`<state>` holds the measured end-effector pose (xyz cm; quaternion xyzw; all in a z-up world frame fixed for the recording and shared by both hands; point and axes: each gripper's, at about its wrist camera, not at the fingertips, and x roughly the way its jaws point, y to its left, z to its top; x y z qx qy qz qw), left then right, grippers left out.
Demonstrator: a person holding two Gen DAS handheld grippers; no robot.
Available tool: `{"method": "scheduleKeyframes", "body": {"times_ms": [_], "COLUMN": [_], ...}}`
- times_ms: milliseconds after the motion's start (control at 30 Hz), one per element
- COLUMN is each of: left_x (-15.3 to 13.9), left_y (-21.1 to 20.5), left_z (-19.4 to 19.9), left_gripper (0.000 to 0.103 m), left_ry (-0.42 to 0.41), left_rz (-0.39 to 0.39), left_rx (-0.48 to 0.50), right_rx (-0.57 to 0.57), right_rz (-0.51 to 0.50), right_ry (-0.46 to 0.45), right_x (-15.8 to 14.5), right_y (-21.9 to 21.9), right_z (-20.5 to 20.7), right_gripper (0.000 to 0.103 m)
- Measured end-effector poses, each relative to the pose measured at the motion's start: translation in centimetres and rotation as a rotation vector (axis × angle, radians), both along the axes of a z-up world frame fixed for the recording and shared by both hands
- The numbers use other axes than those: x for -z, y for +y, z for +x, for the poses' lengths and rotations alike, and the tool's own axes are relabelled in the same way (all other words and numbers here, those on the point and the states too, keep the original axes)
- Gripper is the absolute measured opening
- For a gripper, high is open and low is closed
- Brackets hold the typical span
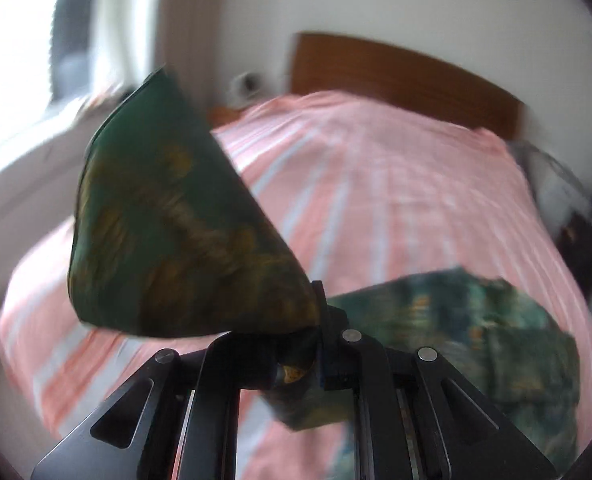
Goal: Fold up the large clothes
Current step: 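Grasp the remaining sleeve cuff with the left gripper and fold it across the jacket front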
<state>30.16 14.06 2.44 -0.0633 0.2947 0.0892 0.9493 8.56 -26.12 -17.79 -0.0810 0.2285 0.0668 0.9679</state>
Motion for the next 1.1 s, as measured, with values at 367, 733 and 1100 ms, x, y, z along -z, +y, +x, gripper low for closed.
{"method": "scheduleKeyframes", "body": {"times_ms": [367, 733, 1100], "left_x": [8.4, 15.2, 9.8], "left_y": [-27.9, -25.9, -21.8], "left_z": [5.4, -2.6, 1.0], "left_gripper": [0.034, 0.086, 0.095], "left_ry": [0.151, 0.303, 0.231], "left_rz": [0.304, 0.406, 0.188], "left_rx": [0.508, 0.601, 0.448], "right_rx": [0.048, 0.094, 0.071], "right_rz": [0.084, 0.177, 0.169], "right_ry": [-0.016, -0.014, 0.012], "right_x": [-0.8, -0.9, -0.5], "right_y": [-2.3, -4.8, -4.3], "right_z": [-0.5, -0.2, 0.2], "right_gripper": [0.098, 0.098, 0.098]}}
